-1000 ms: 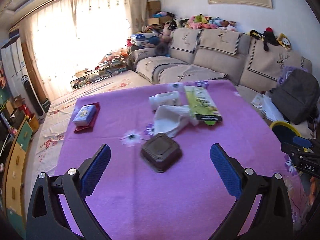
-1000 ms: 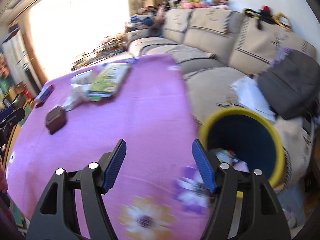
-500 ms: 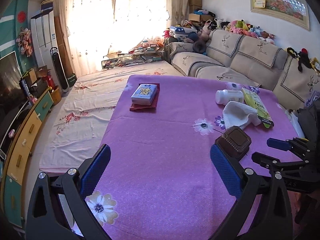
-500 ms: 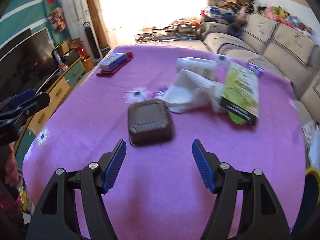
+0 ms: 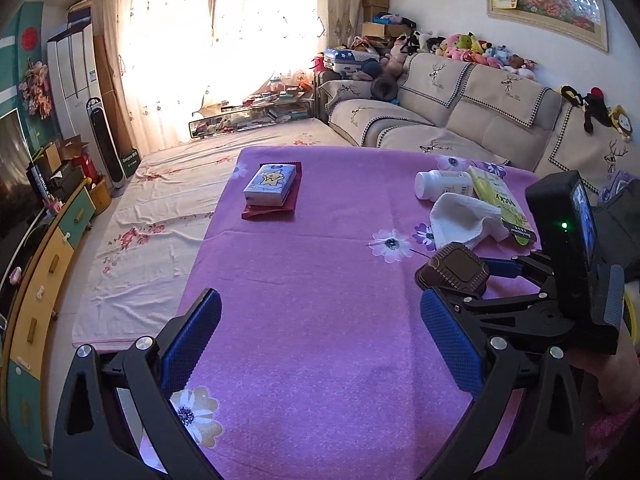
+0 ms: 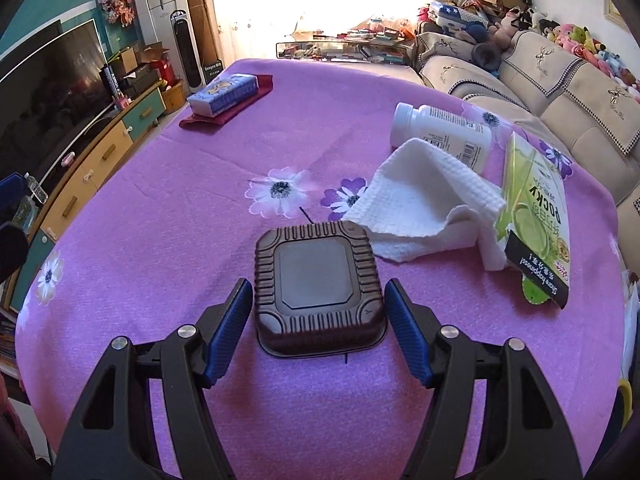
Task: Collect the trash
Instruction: 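Grasp the brown square container with the right gripper, then carry the brown container over the bin and open the right gripper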
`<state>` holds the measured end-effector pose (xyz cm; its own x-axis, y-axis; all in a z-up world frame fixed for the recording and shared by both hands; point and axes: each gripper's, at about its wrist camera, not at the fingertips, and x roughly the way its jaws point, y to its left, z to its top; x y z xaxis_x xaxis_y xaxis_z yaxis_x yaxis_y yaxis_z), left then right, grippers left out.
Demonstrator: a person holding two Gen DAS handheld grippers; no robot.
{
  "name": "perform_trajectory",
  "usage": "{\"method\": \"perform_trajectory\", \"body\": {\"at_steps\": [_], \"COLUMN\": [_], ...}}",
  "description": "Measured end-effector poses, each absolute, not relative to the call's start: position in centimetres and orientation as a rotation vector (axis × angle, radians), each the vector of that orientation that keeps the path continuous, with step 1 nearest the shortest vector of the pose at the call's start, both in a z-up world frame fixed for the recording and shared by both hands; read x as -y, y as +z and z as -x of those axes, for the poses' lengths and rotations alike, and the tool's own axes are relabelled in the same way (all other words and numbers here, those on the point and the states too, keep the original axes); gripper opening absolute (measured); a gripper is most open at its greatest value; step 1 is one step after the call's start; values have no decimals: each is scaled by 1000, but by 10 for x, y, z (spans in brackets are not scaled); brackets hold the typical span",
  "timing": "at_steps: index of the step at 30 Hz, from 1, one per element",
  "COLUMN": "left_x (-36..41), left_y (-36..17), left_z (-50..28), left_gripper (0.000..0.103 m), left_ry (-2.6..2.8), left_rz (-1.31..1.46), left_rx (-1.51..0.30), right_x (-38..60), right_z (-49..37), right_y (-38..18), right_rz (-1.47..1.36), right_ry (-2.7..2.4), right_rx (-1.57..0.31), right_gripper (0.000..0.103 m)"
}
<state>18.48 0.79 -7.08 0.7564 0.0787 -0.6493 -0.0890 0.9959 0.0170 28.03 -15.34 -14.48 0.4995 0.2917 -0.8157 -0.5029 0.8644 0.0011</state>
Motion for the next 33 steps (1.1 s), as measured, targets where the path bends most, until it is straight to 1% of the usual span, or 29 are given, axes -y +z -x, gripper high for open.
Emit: {"method": "perform_trajectory", "body": {"at_steps": [8,17,26,33], "left_x": [6,16,33,54], "left_y": [-67,-64,-60,-59], "left_z": [-184,-181,-179,-182], "left_gripper": [98,98,98,98], "left_ry": [93,85,58,21], "left_rz": [-23,-42,-60,-86], "left_rx": [-696,-687,-682,-686], "right_x": [163,217,314,430], "right_z": [-259,-226,-191,-174], "right_y": [-133,-115,-107,-113], "right_rz": [250,185,78,-60], "right_ry": [465,400,223,-54], "right_rx": [-891,-870,-856,-857], "right_gripper": [56,57,57,57]}}
